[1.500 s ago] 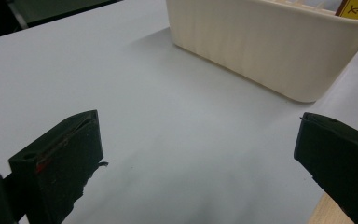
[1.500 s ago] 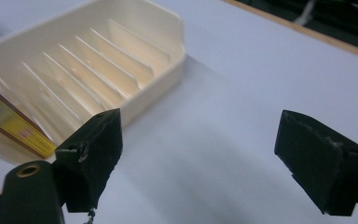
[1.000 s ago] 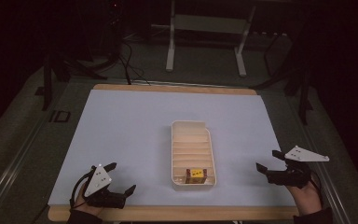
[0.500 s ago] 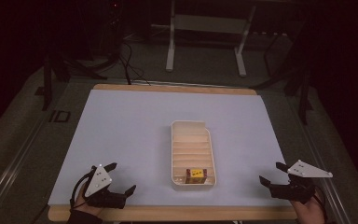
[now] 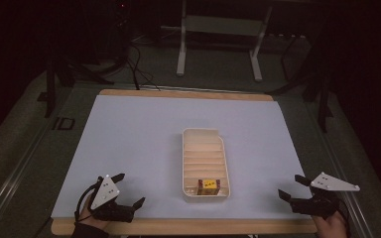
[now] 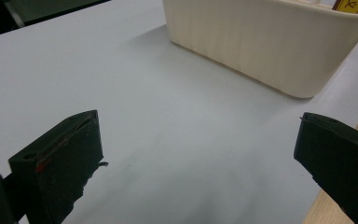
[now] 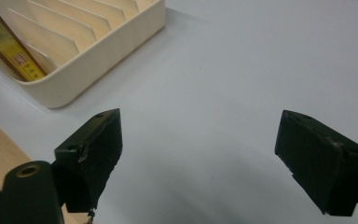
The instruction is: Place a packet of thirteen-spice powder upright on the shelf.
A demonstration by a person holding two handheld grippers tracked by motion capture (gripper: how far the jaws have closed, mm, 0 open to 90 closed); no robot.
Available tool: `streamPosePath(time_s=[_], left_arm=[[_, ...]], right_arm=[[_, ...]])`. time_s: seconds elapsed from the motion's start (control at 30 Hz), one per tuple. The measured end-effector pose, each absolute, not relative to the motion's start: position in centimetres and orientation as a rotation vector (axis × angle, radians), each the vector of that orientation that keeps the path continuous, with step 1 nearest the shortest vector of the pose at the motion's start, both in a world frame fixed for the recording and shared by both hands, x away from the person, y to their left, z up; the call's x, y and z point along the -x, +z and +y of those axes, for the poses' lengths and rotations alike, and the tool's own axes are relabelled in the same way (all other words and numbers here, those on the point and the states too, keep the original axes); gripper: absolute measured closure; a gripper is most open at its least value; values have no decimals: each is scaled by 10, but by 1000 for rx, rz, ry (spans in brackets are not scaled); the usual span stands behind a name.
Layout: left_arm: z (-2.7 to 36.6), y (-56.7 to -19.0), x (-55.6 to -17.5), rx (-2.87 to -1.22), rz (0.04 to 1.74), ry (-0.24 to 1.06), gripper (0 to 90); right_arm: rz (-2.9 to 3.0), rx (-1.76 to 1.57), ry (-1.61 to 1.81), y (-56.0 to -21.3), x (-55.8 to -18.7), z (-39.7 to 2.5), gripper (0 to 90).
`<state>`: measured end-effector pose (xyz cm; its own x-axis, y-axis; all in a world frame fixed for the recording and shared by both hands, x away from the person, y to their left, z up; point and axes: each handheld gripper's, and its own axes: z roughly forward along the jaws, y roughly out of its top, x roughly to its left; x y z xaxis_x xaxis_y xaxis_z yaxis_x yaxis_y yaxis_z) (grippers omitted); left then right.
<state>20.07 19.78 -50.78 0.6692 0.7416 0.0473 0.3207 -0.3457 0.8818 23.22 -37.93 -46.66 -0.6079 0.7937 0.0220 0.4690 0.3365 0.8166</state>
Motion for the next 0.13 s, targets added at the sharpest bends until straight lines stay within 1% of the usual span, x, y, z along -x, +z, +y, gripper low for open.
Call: streamPosePath(time_s=[0.13], left_arm=[[198, -508, -201, -1937, 829, 558, 11]], right_arm=[[2227, -1121, 1168, -468, -233, -379, 149]])
